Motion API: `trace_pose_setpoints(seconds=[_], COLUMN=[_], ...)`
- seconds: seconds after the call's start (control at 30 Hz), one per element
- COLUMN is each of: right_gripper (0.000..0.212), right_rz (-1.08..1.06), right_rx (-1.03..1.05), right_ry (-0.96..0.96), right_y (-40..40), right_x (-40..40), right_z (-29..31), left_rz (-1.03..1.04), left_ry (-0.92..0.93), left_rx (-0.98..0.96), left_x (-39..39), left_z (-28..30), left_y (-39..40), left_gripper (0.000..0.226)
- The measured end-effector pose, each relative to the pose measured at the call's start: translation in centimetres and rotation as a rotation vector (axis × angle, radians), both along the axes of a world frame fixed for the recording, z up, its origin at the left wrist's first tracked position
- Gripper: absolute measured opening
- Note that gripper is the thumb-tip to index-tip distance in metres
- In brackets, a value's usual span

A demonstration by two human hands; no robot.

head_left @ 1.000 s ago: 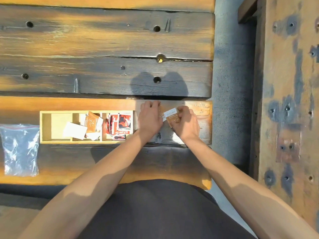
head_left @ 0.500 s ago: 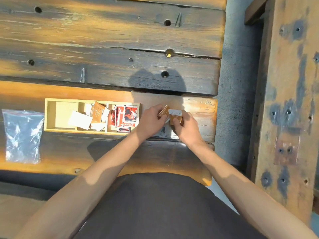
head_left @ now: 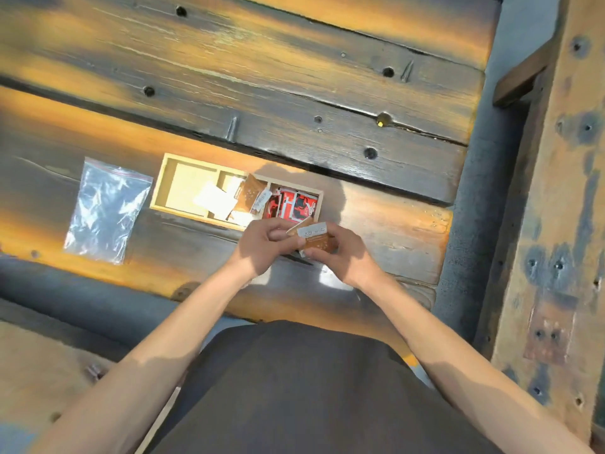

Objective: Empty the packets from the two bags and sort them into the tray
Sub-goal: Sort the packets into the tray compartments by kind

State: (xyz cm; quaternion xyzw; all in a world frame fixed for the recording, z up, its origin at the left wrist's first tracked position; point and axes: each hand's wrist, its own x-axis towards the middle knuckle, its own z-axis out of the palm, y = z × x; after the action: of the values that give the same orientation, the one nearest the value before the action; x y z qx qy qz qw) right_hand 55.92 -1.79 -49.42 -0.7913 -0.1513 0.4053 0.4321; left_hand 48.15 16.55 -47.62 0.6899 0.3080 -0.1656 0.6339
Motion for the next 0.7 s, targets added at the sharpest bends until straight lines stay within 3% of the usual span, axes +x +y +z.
trace_pose_setpoints(seconds=[0.17, 0.3, 0.5, 0.57, 0.7], right_gripper=[0.033, 0.023, 0.027, 0.024, 0.026], right_rz=[-0.002, 0.034, -0.047, -0.023, 0.034], right_rx=[-0.027, -0.075, -0.072, -0.129, -0.323], right_ry=[-0.012, -0.066, -0.070, -0.147, -0.298], right_y=[5.1, 8.8, 12.7, 13.5, 15.1], right_x=[-2.2, -3.4, -3.6, -2.8, -0.7], right_z=[0.6, 0.9, 1.7, 1.9, 2.1], left_rz=[0.120, 0.107, 0.075, 0.046, 0.088], left_ry=[-0.004, -0.076, -0.097, -0.092, -0.049], left_rx=[-0.009, -0.007, 0.028, 0.152, 0.524], left_x=[-2.8, -3.8, -3.9, -3.6, -2.2], left_z=[1.0, 1.6, 0.9, 0.2, -0.9], left_y=[3.6, 6.5, 11.3, 12.5, 14.6], left_gripper=[0.016, 0.013, 0.013, 0.012, 0.038])
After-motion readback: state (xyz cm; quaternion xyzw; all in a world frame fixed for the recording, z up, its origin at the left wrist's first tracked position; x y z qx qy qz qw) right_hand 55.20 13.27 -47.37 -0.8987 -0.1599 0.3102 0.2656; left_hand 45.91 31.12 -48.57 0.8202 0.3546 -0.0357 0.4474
